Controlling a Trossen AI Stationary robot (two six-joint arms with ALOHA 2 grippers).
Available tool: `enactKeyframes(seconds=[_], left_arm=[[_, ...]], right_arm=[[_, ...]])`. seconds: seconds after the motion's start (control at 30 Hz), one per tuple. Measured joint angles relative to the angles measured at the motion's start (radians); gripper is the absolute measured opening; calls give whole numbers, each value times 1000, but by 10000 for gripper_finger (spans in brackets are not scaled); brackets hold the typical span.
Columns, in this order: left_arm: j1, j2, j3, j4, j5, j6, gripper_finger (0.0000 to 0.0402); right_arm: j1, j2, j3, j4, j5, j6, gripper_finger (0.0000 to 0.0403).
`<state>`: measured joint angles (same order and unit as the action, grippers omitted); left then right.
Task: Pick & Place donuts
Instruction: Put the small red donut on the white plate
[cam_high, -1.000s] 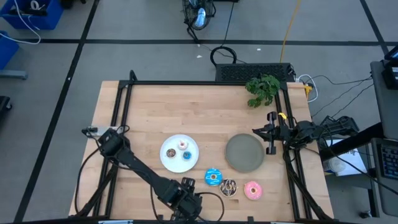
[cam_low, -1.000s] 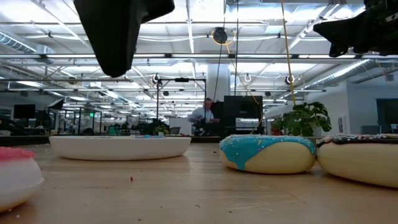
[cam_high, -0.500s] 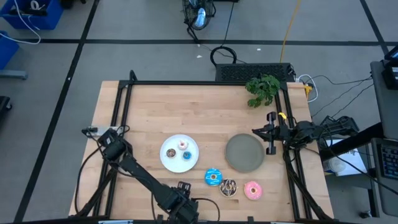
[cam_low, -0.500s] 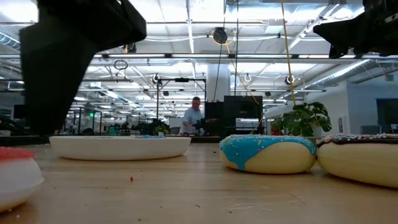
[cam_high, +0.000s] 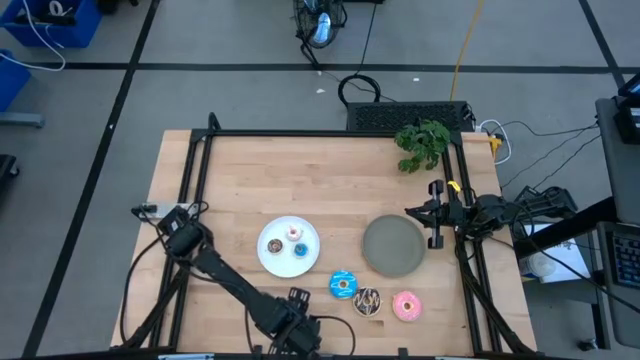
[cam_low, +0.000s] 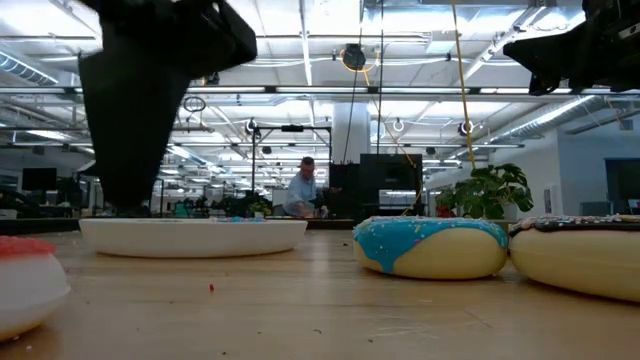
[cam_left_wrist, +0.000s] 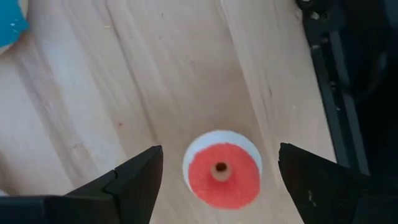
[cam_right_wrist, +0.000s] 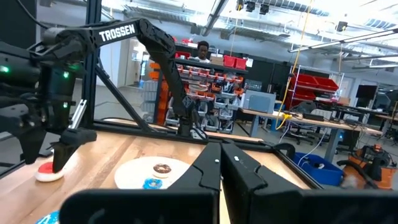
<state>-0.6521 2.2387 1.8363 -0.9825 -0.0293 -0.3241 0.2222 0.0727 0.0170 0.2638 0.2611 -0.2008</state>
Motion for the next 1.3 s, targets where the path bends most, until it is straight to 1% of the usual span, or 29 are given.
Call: enactKeyframes(seconds=[0.2, 0.37, 0.67, 0.87, 1.0, 1.3], left_arm=[[9, 0, -69, 80, 41, -11, 317], [8, 0, -92, 116, 57, -11, 317], [9, 0, -94, 60, 69, -37, 317], [9, 0, -94, 58, 78, -56, 315], [9, 0, -94, 58, 82, -55, 293], [15, 0, -94, 59, 85, -48, 208]], right_arm=[[0, 0, 0, 0, 0, -2, 0], [0, 0, 0, 1, 1, 1, 0], [0, 0, 0, 1, 2, 0, 0], [0, 0, 0, 1, 2, -1, 0], [0, 0, 0, 1, 2, -1, 0], [0, 0, 0, 1, 2, -2, 0]])
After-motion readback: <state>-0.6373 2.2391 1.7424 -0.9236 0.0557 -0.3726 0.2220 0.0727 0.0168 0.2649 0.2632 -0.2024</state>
